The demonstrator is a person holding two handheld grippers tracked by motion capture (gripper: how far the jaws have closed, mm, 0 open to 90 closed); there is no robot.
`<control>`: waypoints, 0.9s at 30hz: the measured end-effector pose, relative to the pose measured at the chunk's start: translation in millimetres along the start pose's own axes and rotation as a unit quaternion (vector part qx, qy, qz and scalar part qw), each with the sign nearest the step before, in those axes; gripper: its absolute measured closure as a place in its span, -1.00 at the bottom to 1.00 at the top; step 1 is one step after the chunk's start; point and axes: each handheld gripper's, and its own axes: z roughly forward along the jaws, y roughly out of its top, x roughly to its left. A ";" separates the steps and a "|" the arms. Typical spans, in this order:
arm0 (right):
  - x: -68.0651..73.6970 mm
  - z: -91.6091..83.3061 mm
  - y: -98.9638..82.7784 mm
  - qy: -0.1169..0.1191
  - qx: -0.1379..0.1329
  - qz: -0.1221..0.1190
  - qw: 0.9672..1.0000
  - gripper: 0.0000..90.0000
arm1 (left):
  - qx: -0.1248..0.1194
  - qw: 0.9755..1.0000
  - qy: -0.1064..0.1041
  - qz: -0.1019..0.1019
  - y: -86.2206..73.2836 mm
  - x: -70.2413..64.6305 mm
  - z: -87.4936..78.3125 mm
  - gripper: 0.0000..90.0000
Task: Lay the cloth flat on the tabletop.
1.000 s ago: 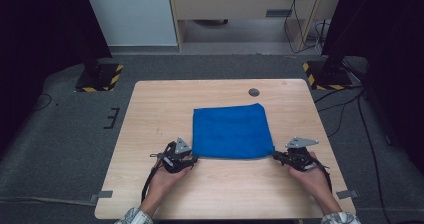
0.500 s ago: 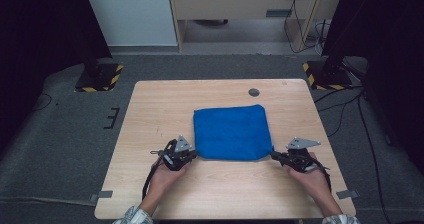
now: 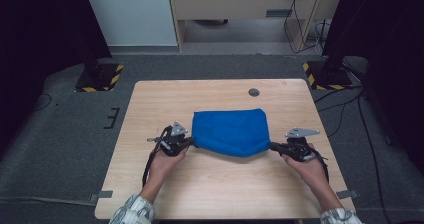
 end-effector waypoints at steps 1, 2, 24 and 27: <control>-2.8 4.4 1.9 -0.002 0.005 0.001 1.000 0.98 | 0.004 1.000 0.003 -0.005 2.7 3.6 5.6 0.94; -6.1 9.7 4.3 -0.003 0.009 0.006 1.000 0.98 | 0.010 1.000 0.008 -0.003 5.6 8.1 12.7 0.94; -23.9 12.4 5.7 -0.068 -0.024 0.036 0.997 0.21 | -0.053 0.998 0.042 -0.011 -4.2 15.5 -3.2 0.07; -24.7 7.7 4.1 -0.070 -0.039 0.044 0.996 0.33 | -0.055 0.997 0.045 -0.004 -8.2 9.9 -8.3 0.06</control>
